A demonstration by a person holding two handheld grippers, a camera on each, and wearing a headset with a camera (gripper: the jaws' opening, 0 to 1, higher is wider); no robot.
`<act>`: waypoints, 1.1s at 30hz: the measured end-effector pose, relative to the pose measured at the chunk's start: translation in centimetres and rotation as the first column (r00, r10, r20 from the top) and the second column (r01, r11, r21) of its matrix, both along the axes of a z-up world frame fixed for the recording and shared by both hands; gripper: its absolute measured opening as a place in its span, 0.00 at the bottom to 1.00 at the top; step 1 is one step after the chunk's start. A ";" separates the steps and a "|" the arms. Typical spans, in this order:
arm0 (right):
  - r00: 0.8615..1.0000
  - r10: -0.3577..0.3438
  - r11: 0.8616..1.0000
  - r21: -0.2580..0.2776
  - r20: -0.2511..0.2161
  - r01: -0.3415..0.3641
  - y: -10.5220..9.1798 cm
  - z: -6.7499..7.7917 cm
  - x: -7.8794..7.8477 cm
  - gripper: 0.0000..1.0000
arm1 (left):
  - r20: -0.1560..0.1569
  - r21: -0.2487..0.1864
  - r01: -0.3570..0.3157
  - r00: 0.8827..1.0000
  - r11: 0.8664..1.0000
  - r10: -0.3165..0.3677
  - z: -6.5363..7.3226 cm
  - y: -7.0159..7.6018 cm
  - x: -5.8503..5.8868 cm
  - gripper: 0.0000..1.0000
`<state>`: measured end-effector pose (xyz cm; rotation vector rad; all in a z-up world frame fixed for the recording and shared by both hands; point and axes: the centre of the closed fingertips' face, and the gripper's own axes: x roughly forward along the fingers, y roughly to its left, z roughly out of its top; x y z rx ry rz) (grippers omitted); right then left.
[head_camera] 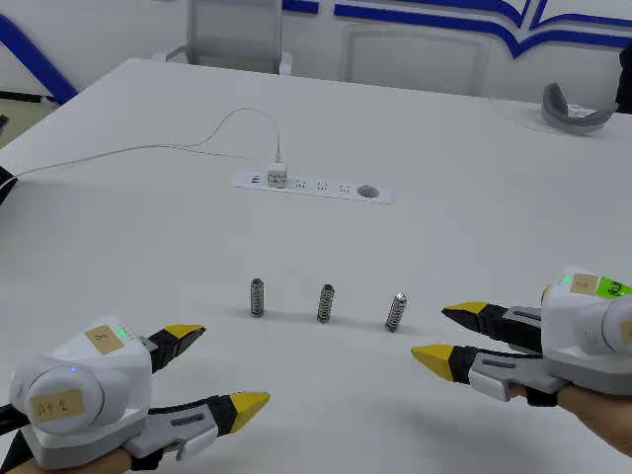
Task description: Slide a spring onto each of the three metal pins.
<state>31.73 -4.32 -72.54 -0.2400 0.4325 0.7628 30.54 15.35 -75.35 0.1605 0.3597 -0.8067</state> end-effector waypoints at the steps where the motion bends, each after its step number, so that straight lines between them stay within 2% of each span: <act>1: 1.000 0.000 1.000 0.000 0.001 0.000 0.0 0.0 0.0 0.43 | 0.000 0.000 0.000 1.000 1.000 0.000 0.0 0.0 0.0 0.66; 16: 0.999 0.026 1.000 -0.009 0.039 -0.025 -0.2 0.3 -1.0 0.51 | 0.001 0.001 -0.005 1.000 1.000 0.005 0.1 0.2 -0.1 0.68; 33: 0.999 0.015 1.000 0.019 0.044 -0.016 -0.2 0.4 -1.9 0.57 | -0.007 0.003 -0.013 1.000 1.000 0.013 -0.2 0.5 -0.6 0.68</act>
